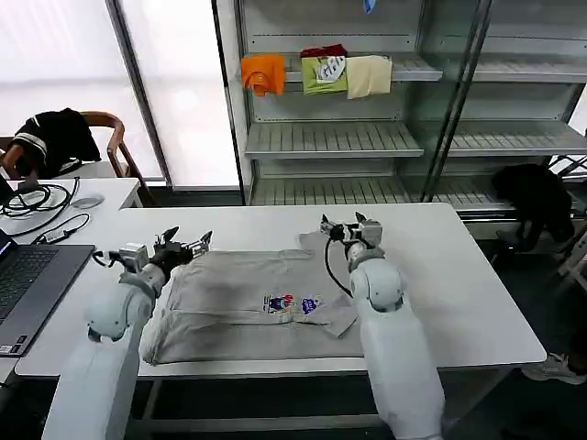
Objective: Fold and organize the clothes.
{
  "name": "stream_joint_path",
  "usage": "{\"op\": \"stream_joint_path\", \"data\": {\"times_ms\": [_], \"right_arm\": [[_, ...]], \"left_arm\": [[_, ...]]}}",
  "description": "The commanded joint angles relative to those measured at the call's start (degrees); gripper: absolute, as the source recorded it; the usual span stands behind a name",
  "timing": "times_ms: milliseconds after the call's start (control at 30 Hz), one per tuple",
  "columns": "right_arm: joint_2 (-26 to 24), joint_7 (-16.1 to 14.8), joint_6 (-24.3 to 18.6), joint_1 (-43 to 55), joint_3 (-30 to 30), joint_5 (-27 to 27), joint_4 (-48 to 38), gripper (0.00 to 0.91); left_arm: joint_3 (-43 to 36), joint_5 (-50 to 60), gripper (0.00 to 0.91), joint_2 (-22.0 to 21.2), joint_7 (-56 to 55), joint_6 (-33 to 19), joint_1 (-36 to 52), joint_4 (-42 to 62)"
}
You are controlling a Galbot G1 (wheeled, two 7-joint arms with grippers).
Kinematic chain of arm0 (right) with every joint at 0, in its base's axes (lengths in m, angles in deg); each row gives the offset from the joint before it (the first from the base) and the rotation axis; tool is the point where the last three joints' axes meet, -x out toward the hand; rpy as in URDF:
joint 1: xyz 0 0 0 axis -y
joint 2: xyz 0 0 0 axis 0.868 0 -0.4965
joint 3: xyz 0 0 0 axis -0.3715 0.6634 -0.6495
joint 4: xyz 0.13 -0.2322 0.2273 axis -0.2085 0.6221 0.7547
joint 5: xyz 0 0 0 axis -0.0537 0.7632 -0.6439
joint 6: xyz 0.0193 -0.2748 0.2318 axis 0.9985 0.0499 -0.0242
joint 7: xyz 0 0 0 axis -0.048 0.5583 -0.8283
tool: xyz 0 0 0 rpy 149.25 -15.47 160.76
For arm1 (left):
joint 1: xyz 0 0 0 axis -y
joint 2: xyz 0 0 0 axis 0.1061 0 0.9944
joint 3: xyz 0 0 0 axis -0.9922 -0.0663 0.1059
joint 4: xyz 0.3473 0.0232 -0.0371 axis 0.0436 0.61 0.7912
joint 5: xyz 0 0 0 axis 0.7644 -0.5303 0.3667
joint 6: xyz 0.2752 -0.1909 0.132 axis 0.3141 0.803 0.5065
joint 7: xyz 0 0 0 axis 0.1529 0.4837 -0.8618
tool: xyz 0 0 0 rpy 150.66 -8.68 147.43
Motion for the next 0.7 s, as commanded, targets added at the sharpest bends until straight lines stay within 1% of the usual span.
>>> {"op": "stream_joint_path", "data": {"times_ms": [33, 133, 267, 367, 700], "right_arm": [[1.88, -1.19, 0.05, 7.39, -1.06, 5.99, -13.89, 0.907], [1.23, -1.41, -0.03, 7.49, -1.8, 5.62, -16.2, 0.907], [0.37, -1.41, -0.12, 7.21, -1.69, 4.08, -17.12, 0.907], [0.51, -1.28, -0.15, 7.09, -1.79, 3.1, -17.77, 0.907], [1.18, -1.15, -0.28, 8.05, -1.99, 2.53, -21.97, 0.907]], "left_arm": [[-3.17, 5.66, 0.907, -1.13, 2.41, 0.69, 7.56, 13.41], [-2.84, 6.68, 0.907, -1.32, 3.57, 0.69, 6.81, 14.35], [-2.03, 6.99, 0.907, -1.31, 3.96, 0.68, 6.23, 15.15], [-1.8, 7.44, 0.907, -1.18, 3.88, 0.69, 6.0, 15.51], [-0.7, 7.77, 0.907, -1.16, 4.15, 0.63, 5.94, 17.61]]}}
